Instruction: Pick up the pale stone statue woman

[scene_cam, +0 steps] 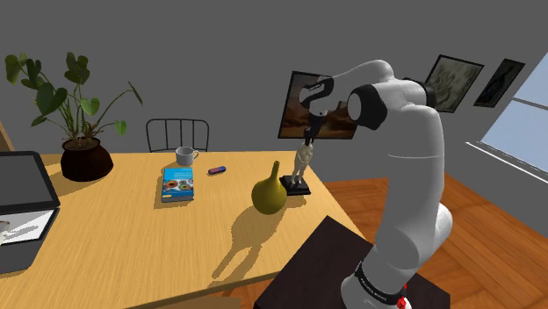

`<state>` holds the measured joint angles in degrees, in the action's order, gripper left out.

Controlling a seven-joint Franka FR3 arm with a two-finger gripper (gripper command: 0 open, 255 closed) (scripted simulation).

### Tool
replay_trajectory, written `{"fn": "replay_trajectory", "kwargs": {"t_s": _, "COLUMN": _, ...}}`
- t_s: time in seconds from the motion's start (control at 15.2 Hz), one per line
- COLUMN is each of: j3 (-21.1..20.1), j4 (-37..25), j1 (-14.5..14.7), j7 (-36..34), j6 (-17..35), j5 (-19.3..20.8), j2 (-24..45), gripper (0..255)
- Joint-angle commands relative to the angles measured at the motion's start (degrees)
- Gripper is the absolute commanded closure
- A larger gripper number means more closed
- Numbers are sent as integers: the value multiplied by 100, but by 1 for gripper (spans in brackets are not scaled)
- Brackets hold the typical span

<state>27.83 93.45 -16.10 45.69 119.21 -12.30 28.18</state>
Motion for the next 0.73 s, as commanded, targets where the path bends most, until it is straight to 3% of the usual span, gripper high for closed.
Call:
{"fn": "replay_trajectory", "kwargs": {"t_s": 0.0, "j3": 20, "j4": -58, "j1": 16, "j7": -24, "j6": -112, "j5": 35, "j2": -69, "gripper": 255}}
{"fn": "replay_trajectory", "kwargs": {"t_s": 0.66, "j3": 84, "j4": -409, "j1": 33, "j7": -88, "j6": -642, "j5": 153, "j2": -270, "gripper": 255}}
